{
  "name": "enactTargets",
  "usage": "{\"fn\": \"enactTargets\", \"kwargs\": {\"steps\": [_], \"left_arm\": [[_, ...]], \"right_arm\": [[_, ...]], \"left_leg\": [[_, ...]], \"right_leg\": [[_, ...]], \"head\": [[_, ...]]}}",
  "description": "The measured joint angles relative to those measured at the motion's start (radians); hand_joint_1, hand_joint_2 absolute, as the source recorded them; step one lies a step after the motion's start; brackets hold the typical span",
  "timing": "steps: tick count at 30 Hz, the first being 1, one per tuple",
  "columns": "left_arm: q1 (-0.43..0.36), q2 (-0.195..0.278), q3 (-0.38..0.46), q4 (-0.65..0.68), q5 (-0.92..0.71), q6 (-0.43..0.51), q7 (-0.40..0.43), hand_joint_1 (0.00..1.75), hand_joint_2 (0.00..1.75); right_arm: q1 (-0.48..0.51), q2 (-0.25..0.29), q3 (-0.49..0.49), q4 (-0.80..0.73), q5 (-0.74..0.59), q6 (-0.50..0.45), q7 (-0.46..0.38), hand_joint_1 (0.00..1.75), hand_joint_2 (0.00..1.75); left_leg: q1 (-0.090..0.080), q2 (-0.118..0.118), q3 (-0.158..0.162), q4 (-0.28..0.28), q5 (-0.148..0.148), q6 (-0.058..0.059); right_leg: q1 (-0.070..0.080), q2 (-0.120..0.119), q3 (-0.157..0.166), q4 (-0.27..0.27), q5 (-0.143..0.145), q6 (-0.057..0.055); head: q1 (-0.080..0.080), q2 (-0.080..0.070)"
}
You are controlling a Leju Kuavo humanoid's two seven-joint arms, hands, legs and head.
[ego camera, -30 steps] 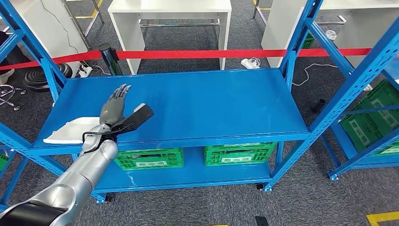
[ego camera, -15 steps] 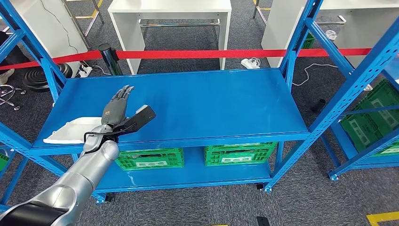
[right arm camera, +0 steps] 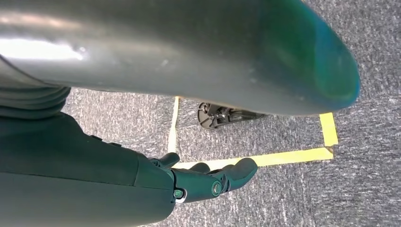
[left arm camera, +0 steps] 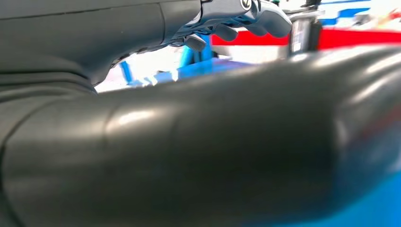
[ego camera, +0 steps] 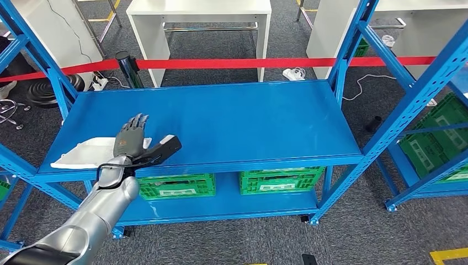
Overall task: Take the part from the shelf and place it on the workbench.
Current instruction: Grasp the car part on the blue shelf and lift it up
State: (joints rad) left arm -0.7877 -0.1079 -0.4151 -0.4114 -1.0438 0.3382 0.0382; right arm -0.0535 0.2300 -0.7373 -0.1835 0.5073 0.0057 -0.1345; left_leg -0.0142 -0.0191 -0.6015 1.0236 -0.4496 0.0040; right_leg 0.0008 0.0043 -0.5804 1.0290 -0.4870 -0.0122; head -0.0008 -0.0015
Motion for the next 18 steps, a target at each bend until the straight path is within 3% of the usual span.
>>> {"fn": "enactTargets", "kwargs": {"steps": [5,18], "left_arm": [[0.043,0.025,0.012,-0.01,-0.043,-0.012,0.04,0.0,0.0],[0.078,0.047,0.035,-0.028,-0.077,-0.04,0.055,0.0,0.0]], "right_arm": [[0.0,0.0,0.0,0.0,0.01,0.0,0.007,0.0,0.0],[0.0,0.0,-0.001,0.0,0.017,0.002,0.006,0.0,0.0]], "left_leg": [[0.0,0.0,0.0,0.0,0.0,0.0],[0.0,0.0,0.0,0.0,0.0,0.0]], "right_leg": [[0.0,0.0,0.0,0.0,0.0,0.0],[0.0,0.0,0.0,0.0,0.0,0.0]], "head": [[0.0,0.0],[0.0,0.0]]}}
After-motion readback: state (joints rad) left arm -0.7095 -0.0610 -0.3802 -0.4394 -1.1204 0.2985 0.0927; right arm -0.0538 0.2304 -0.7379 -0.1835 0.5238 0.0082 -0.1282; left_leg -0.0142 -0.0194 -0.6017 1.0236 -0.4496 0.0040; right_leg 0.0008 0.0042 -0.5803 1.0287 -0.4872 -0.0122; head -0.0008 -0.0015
